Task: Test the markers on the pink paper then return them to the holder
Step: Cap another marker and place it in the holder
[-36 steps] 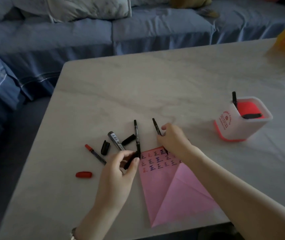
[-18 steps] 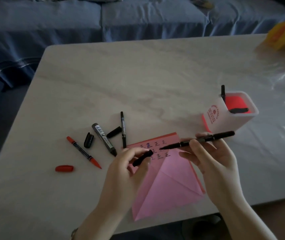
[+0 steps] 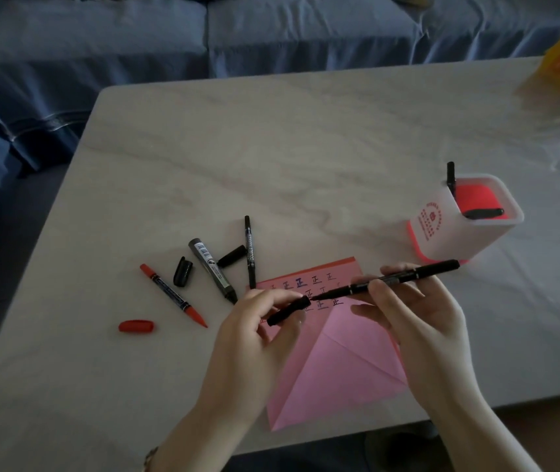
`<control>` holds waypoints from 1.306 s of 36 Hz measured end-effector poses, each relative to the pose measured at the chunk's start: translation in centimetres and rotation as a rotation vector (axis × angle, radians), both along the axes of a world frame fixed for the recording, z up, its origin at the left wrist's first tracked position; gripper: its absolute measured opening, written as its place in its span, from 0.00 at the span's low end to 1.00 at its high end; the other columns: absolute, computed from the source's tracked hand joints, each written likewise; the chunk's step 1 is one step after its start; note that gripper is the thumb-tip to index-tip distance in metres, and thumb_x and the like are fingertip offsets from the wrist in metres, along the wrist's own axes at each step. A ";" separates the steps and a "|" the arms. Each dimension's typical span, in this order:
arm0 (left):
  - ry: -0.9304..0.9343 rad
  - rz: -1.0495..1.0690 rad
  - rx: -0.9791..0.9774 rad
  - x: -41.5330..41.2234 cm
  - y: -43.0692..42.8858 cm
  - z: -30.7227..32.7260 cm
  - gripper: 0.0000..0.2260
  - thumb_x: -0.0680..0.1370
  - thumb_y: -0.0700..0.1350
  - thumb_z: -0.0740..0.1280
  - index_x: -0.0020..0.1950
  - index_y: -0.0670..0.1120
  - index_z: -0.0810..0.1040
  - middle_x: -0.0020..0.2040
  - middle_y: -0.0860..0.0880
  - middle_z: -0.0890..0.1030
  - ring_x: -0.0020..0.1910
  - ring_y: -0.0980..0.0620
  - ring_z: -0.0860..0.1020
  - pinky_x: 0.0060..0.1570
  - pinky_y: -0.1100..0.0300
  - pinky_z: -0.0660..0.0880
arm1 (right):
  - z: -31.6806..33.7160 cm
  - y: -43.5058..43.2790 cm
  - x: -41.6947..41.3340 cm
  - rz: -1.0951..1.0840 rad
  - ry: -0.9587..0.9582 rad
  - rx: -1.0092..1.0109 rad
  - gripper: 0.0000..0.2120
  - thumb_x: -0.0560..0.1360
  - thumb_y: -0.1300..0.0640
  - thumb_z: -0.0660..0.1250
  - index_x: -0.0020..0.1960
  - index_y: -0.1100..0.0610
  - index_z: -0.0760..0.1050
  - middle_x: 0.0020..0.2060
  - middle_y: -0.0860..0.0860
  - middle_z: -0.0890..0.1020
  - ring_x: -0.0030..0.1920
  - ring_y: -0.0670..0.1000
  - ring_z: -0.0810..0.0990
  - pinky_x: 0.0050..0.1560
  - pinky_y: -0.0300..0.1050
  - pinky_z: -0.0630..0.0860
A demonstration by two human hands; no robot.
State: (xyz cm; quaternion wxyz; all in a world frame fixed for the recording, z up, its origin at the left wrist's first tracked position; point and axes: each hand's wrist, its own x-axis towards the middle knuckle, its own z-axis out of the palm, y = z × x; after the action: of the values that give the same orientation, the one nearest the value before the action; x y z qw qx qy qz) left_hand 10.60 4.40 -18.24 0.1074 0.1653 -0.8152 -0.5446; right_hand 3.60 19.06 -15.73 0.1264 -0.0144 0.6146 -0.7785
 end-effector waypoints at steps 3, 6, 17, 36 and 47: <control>0.003 -0.017 -0.006 0.0 0.1 0.1 0.09 0.73 0.42 0.69 0.49 0.55 0.79 0.44 0.60 0.79 0.44 0.61 0.77 0.36 0.73 0.69 | 0.1 0.0 0.1 0.029 0.005 0.011 0.03 0.62 0.56 0.69 0.35 0.50 0.80 0.36 0.53 0.85 0.38 0.52 0.84 0.34 0.38 0.79; 0.015 -0.045 -0.027 -0.1 0.3 0.2 0.09 0.73 0.43 0.69 0.48 0.57 0.79 0.44 0.60 0.79 0.43 0.60 0.76 0.36 0.73 0.69 | 0.0 0.0 0.3 0.067 -0.007 0.021 0.04 0.61 0.57 0.69 0.36 0.52 0.79 0.37 0.54 0.85 0.38 0.54 0.84 0.35 0.39 0.79; 0.081 -0.097 -0.034 0.1 0.6 1.0 0.07 0.72 0.49 0.68 0.47 0.59 0.79 0.47 0.60 0.78 0.47 0.61 0.77 0.41 0.73 0.71 | -0.4 0.6 0.1 0.153 -0.106 -0.093 0.23 0.44 0.45 0.81 0.35 0.56 0.81 0.33 0.54 0.84 0.35 0.50 0.83 0.35 0.36 0.78; 0.229 -0.197 0.000 -0.6 0.8 1.0 0.11 0.68 0.52 0.71 0.48 0.53 0.81 0.43 0.61 0.83 0.41 0.62 0.81 0.41 0.70 0.76 | -1.2 0.6 0.6 0.242 -0.263 0.044 0.20 0.45 0.54 0.82 0.33 0.60 0.81 0.24 0.52 0.77 0.25 0.47 0.73 0.26 0.34 0.71; 0.238 -0.087 0.107 -0.4 1.4 1.1 0.05 0.66 0.41 0.72 0.37 0.51 0.83 0.37 0.55 0.83 0.36 0.59 0.81 0.37 0.70 0.75 | -0.2 0.1 0.6 0.310 -0.264 0.043 0.06 0.59 0.59 0.70 0.34 0.61 0.79 0.25 0.55 0.77 0.26 0.49 0.72 0.26 0.36 0.70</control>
State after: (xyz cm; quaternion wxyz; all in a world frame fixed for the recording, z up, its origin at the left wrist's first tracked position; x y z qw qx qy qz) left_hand 10.23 5.82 -17.17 0.1709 0.0697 -0.7728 -0.6072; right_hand 4.18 19.19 -15.92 0.3243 -0.0038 0.5995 -0.7317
